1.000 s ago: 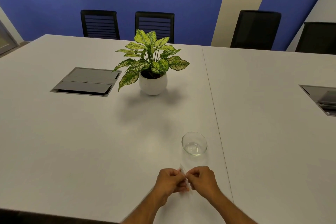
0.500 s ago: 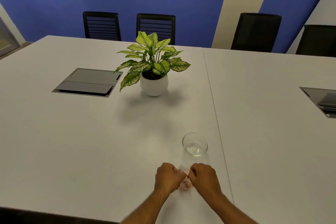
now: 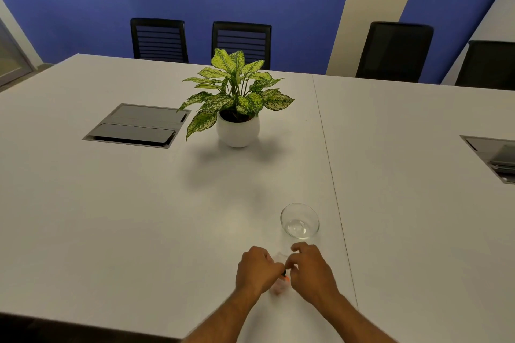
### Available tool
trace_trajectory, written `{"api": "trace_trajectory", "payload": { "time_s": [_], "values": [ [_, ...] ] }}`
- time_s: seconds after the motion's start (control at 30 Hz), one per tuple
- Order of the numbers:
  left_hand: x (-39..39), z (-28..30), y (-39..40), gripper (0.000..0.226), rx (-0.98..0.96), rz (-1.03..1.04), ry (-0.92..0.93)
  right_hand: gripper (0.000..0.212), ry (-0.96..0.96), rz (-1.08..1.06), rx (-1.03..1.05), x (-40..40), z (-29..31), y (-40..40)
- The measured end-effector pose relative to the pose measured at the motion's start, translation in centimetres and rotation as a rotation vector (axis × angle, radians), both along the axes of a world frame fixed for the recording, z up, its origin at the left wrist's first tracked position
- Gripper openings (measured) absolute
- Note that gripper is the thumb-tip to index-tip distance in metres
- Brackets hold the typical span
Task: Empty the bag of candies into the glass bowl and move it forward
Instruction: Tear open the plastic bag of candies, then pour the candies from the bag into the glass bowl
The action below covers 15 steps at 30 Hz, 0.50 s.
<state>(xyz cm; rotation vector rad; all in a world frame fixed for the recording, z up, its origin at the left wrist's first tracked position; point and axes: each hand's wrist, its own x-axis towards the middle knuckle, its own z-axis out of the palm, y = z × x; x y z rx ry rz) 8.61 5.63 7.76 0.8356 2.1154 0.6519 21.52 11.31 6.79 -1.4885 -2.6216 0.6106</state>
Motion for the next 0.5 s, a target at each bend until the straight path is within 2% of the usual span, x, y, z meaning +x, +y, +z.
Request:
{"api": "trace_trajectory", "payload": {
  "time_s": [0.17,0.3,0.5],
  "values": [
    [0.0,-0.3,-0.2,0.025,-0.003,-0.027,-0.007,0.04,-0.062,0.004,-0.119,-0.6,-0.1,0.0],
    [-0.2,-0.6,-0.4,0.026,0.019,-0.044,-0.019,0.04,-0.071,0.027,-0.208,-1.3,-0.3,0.0],
    [-1.1,-1.3,-1.0,0.028,0.148,-0.043,-0.091,0.046,-0.17,0.051,-0.108,-1.7,0.3,0.4]
  ]
}}
